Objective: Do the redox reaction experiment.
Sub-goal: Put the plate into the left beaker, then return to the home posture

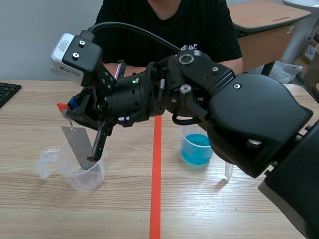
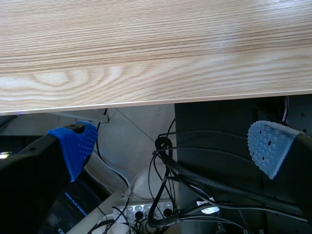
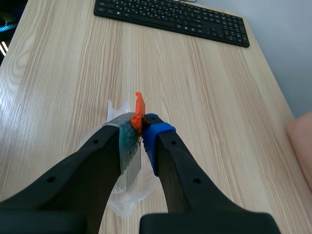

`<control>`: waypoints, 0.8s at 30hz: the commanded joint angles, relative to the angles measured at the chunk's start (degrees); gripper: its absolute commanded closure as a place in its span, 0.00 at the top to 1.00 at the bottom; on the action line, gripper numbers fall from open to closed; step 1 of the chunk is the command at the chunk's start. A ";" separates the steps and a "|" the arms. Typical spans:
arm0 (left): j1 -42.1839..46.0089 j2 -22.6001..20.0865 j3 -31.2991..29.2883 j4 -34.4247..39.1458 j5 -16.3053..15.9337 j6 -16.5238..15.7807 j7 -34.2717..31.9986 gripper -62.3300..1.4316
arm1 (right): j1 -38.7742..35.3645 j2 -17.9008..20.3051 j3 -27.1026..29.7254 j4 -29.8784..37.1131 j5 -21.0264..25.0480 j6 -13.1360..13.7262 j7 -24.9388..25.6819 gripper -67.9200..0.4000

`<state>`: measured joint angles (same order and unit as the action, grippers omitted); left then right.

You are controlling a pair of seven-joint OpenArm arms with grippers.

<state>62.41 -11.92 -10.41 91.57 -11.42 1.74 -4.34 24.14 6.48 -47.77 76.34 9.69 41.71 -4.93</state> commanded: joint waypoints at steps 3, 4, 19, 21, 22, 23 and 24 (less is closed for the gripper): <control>0.90 -0.46 0.11 0.68 0.04 0.11 -0.52 1.00 | 1.60 -0.31 0.07 0.63 -0.52 0.39 0.17 0.06; 0.90 -0.46 0.11 0.68 0.04 0.11 -0.52 1.00 | 1.60 -0.31 0.07 0.63 -0.52 0.39 0.17 0.08; 0.90 -0.46 0.11 0.68 0.04 0.09 -0.52 1.00 | 1.57 -0.31 -1.70 0.63 -0.24 1.01 0.44 0.38; 0.90 -0.48 0.11 0.68 0.04 0.09 -0.52 1.00 | 1.57 -0.31 -3.17 0.66 -0.17 1.01 0.46 0.44; 0.90 -0.48 0.11 0.68 0.04 0.09 -0.52 1.00 | 1.55 -0.31 -4.02 0.70 -0.07 1.01 0.46 0.49; 0.90 -0.48 0.11 0.68 0.04 0.09 -0.52 1.00 | 1.55 -0.31 -4.87 0.70 -0.02 1.01 0.57 0.55; 0.90 -0.48 0.11 0.68 0.04 0.09 -0.52 1.00 | 1.55 -0.31 -5.81 0.70 0.22 1.01 0.94 0.62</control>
<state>62.41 -11.92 -10.41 91.57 -11.42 1.74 -4.34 24.25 6.37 -53.43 76.34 8.84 42.28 -4.97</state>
